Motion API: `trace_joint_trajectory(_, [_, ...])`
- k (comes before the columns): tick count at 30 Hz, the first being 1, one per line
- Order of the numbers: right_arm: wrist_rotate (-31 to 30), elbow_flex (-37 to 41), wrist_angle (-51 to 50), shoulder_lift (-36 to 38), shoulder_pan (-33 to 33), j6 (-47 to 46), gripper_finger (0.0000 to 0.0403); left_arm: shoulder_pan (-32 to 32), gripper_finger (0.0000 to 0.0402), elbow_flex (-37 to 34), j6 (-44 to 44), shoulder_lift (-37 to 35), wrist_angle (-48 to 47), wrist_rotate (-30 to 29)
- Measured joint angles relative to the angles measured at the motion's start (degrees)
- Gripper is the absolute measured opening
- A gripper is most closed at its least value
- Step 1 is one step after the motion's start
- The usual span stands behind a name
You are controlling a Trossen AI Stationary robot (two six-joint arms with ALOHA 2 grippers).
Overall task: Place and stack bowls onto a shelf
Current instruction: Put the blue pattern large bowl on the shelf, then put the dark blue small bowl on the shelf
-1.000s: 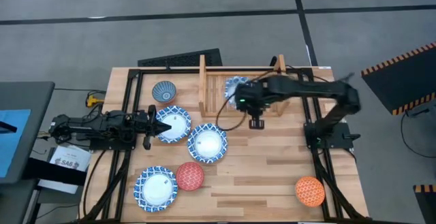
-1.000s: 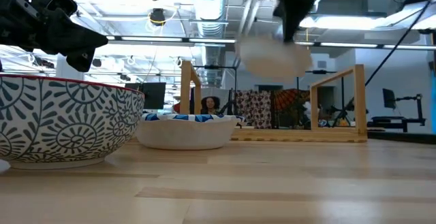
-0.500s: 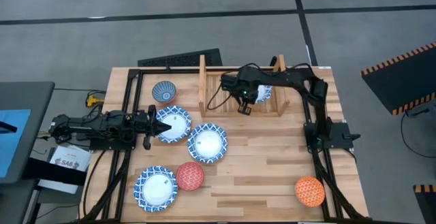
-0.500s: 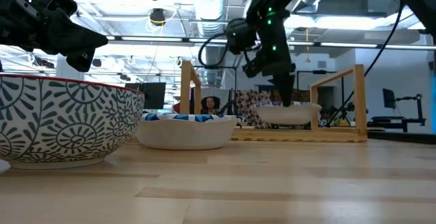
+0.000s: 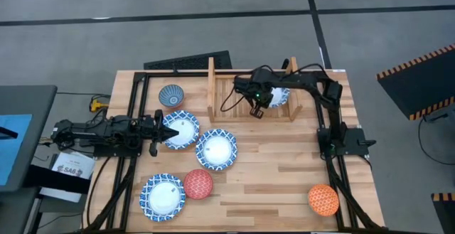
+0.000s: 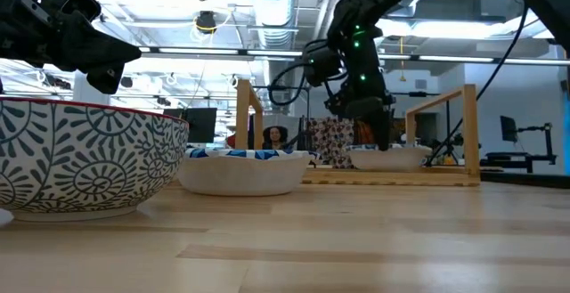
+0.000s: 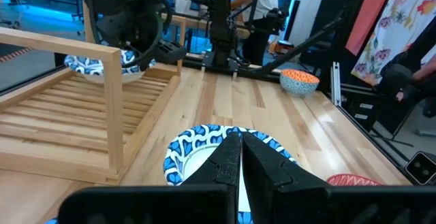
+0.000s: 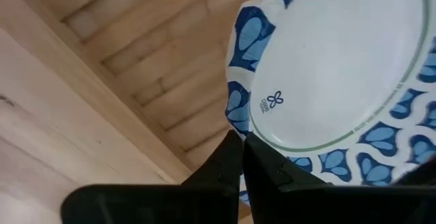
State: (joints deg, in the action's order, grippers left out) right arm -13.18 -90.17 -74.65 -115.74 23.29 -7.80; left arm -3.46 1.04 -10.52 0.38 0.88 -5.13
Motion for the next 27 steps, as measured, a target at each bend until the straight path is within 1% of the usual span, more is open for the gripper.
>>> trace_joint_trajectory(7, [2.6,0.0,-1.2,0.0,-0.3,0.5,0.006,0.0,0.0,0.0,0.0,0.0,0.0,0.0])
trace_joint_trajectory(11, [2.7,0.0,-1.9,0.0,-0.3,0.7,0.0079,0.0,0.0,0.0,0.0,0.0,0.0,0.0])
trace_joint_trajectory(15, [2.6,0.0,-2.3,0.0,-0.4,0.4,0.012,0.0,0.0,0.0,0.0,0.0,0.0,0.0])
trace_joint_trajectory(21, [2.9,0.0,-4.1,0.4,-0.4,1.0,0.0203,0.0,0.0,0.0,0.0,0.0,0.0,0.0])
trace_joint_trajectory(24, [3.0,0.0,-5.0,2.9,-0.7,3.2,0.0237,0.0,0.0,0.0,0.0,0.0,0.0,0.0])
trace_joint_trajectory(27, [3.4,0.0,-3.5,7.4,-0.9,3.5,0.0255,0.0,0.0,0.0,0.0,0.0,0.0,0.0])
